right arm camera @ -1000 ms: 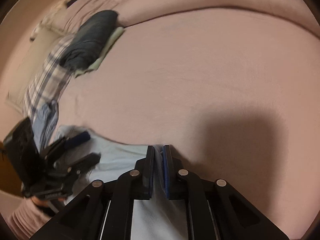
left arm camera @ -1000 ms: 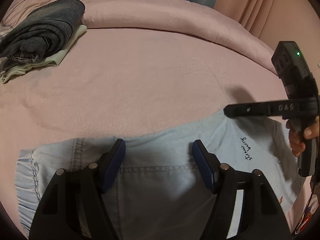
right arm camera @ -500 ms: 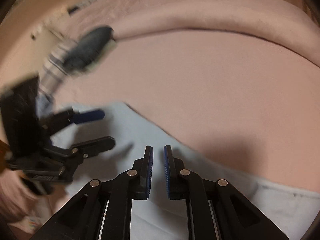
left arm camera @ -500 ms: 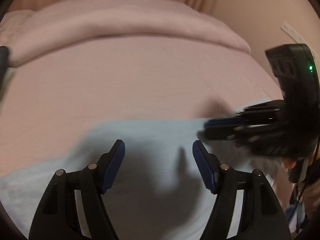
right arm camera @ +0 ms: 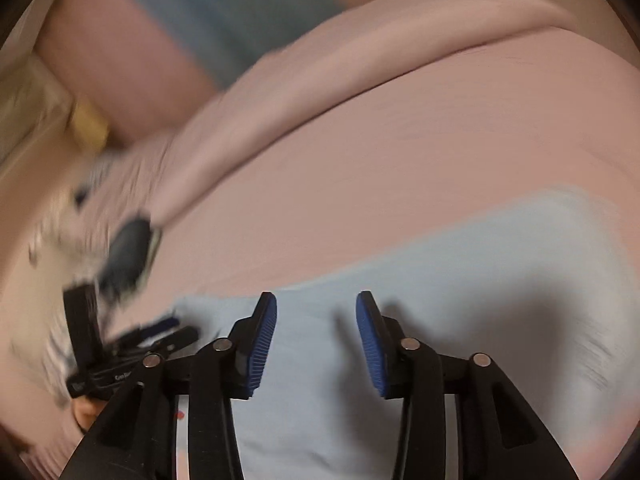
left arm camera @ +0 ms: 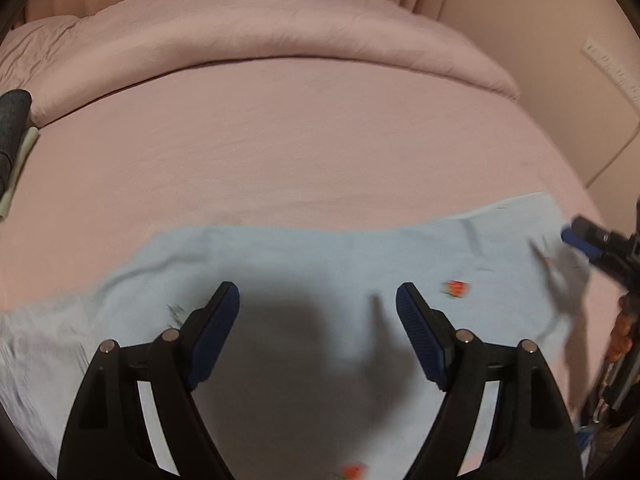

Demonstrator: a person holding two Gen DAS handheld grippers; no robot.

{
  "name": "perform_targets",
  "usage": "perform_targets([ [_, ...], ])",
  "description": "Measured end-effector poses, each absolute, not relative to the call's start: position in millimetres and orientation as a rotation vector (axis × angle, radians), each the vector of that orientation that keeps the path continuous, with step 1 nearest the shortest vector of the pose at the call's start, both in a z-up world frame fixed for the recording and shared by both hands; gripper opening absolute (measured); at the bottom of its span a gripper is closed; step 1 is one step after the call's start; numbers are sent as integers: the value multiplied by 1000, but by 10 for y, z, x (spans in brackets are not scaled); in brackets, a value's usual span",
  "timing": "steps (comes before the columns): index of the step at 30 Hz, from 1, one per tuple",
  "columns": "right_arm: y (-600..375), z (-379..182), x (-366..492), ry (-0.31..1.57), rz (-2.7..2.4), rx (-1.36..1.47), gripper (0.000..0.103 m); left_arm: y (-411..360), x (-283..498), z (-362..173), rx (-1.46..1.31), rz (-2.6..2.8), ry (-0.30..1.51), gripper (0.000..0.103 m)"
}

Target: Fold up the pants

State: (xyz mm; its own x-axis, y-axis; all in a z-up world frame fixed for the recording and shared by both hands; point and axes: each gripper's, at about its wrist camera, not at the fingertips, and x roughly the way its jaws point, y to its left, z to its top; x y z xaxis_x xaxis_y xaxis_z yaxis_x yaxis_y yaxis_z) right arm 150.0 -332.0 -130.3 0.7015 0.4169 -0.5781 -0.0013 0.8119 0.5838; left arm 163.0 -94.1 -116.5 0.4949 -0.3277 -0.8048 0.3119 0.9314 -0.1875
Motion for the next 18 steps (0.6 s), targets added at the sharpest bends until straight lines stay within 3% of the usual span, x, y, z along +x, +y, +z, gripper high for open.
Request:
perform_targets([
  [8, -4281, -1589, 341, 679, -38, 822, 56, -1346, 1254, -1140, -119, -496, 991, 83],
  [18, -4307, -1877, 704, 648, -45, 943, 56, -1721, 1131, -1248, -111, -503, 1066, 83],
])
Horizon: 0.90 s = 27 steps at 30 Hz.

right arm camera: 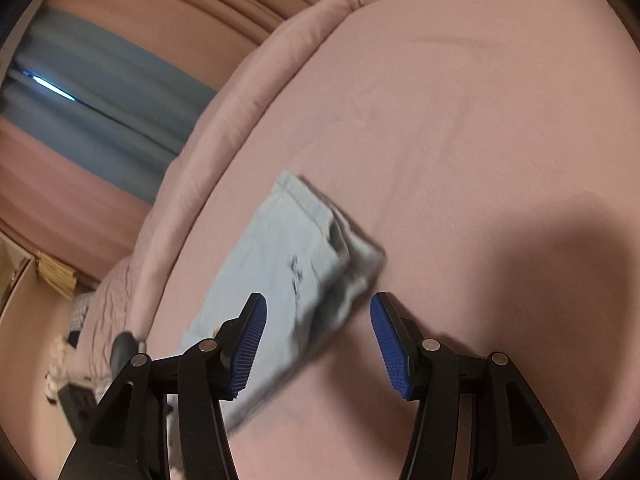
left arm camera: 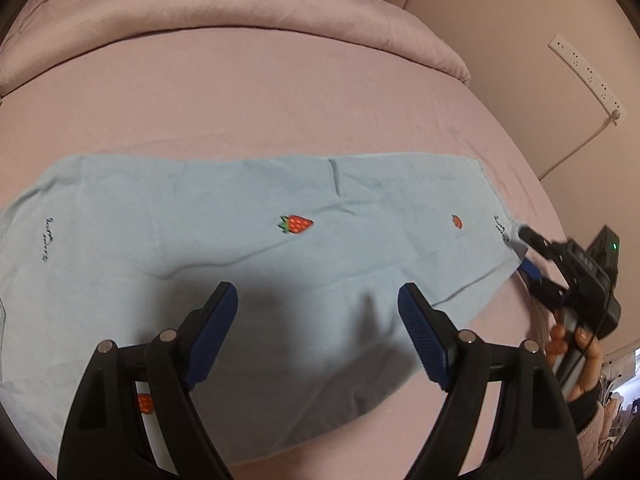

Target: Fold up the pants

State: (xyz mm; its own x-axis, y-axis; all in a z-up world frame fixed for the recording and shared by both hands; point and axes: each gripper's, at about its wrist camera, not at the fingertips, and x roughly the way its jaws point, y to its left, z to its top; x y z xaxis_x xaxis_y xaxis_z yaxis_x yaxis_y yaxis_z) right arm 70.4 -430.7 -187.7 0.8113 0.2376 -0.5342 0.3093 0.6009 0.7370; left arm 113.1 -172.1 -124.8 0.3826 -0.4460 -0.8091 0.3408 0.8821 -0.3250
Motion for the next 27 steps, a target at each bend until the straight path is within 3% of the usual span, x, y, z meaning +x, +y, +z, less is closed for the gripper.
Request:
perform_targets([
  [2, -4293, -1860, 799, 634, -46, 924, 49, -1775, 1143, -1246, -120, -516, 1078, 83],
  [4, -4307, -1886, 869, 647, -52, 919, 20, -1881, 1159, -1248, -124, -541, 1094, 82],
  [6, -4439, -1947, 819, 647, -53, 945, 13, -2015, 1185, -1253, -140, -580, 1113, 81],
  [12, -4351, -1686, 798, 593, -7, 855, 11, -2283, 1401, -1503, -284, -627, 1226, 73],
  [20, -3562, -1110, 951, 553, 146, 447, 11, -2081, 1470, -1361, -536, -702, 1190, 74],
  [27, -2760, -1079, 917, 557, 298, 196, 11, -2032, 1503, -1257, -755, -848, 1145, 79],
])
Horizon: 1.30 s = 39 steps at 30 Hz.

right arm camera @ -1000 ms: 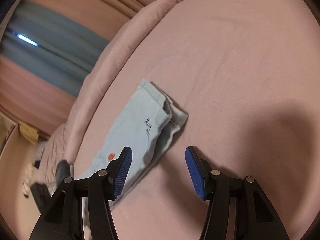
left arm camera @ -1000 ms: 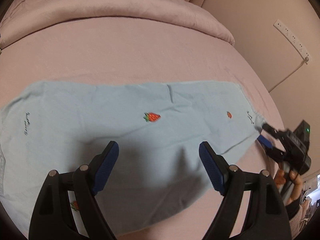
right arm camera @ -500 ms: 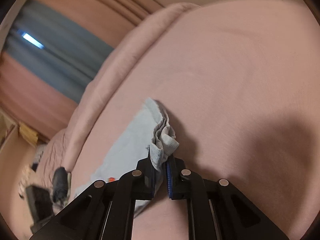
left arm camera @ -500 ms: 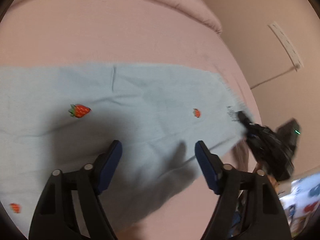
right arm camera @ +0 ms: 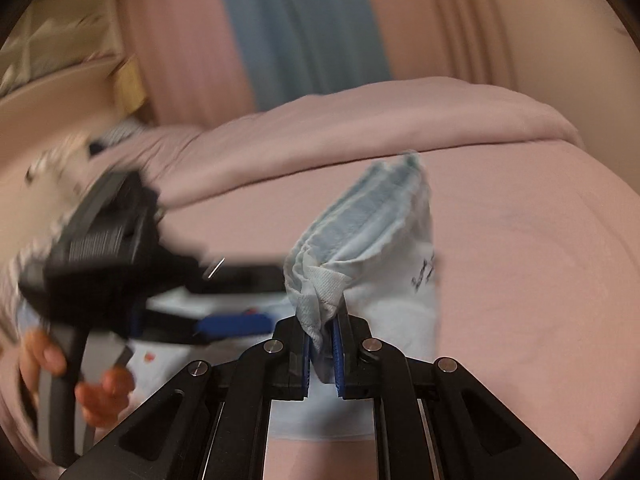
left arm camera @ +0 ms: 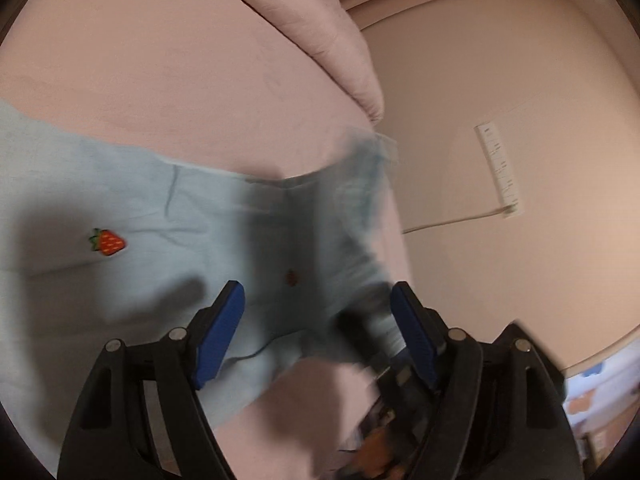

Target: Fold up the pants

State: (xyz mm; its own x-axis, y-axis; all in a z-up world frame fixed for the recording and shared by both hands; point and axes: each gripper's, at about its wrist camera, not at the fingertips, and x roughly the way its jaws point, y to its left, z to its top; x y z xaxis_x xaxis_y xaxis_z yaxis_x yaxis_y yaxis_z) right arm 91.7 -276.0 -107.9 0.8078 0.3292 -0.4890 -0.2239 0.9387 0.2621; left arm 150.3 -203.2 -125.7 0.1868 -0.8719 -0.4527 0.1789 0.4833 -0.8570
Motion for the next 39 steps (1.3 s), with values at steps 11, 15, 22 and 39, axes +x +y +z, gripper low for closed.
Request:
perform_targets([
  [11, -2206, -1248, 935, 609, 404, 36, 11, -1656, 1640, -1535, -857, -744, 1219, 27],
  [15, -2092, -1198, 922, 596, 408, -18, 11, -1433, 1629, -1375, -782, -671, 1165, 10],
  [22, -1686, -1124, 880, 572, 455, -96, 11, -1165, 1580, -1160, -669, -614, 1078, 8],
  [39, -1056, -1304, 819, 631, 588, -199, 11, -461, 1521, -1374, -655, -458, 1063, 9],
])
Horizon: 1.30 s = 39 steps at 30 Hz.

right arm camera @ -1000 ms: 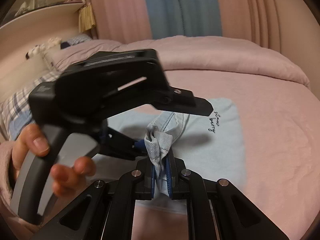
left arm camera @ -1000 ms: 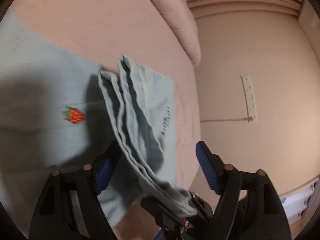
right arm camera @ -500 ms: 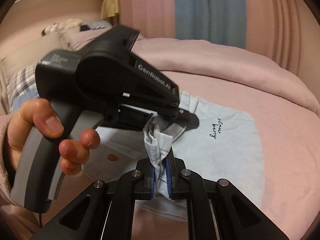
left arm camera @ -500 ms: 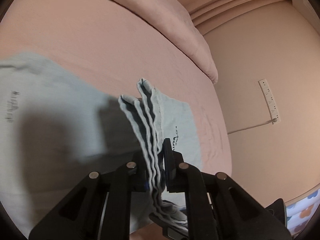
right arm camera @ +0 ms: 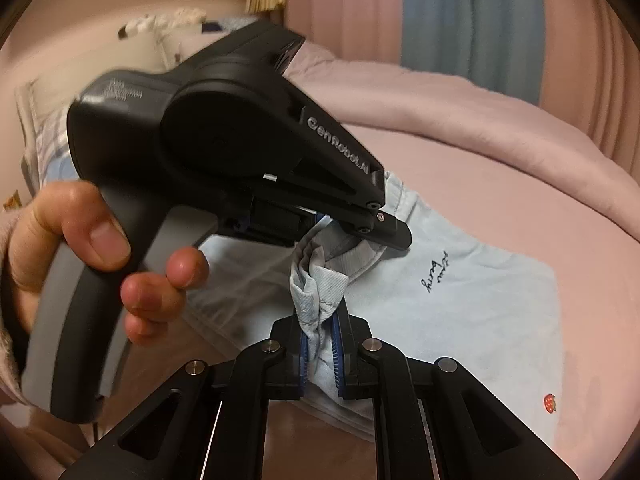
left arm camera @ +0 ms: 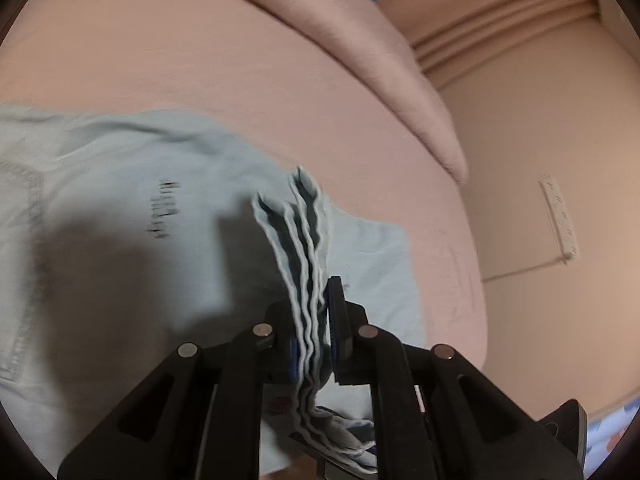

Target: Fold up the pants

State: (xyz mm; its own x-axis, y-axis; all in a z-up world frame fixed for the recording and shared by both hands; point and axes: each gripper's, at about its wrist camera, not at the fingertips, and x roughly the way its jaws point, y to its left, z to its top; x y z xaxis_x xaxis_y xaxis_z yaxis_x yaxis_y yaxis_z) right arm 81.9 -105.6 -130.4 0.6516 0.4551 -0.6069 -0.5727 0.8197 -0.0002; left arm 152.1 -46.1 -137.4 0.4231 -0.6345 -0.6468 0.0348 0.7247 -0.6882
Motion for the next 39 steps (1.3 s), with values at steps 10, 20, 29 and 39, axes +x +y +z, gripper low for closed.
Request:
perform_targets([
  [10, -1187, -1383, 914, 787, 754, -24, 50, -107, 1411, -1386, -642, -298, 1032, 33],
  [20, -2153, -996, 987, 695, 425, 13, 38, -691, 1272, -933, -568, -516, 939, 34],
  [29, -2149, -1479, 1189, 854, 323, -44, 26, -1150, 1224, -1539, -381, -407, 1080, 13],
  [39, -1754, -1278, 1382, 829, 493, -64, 26, -740, 930, -1497, -412, -326, 1008, 3],
])
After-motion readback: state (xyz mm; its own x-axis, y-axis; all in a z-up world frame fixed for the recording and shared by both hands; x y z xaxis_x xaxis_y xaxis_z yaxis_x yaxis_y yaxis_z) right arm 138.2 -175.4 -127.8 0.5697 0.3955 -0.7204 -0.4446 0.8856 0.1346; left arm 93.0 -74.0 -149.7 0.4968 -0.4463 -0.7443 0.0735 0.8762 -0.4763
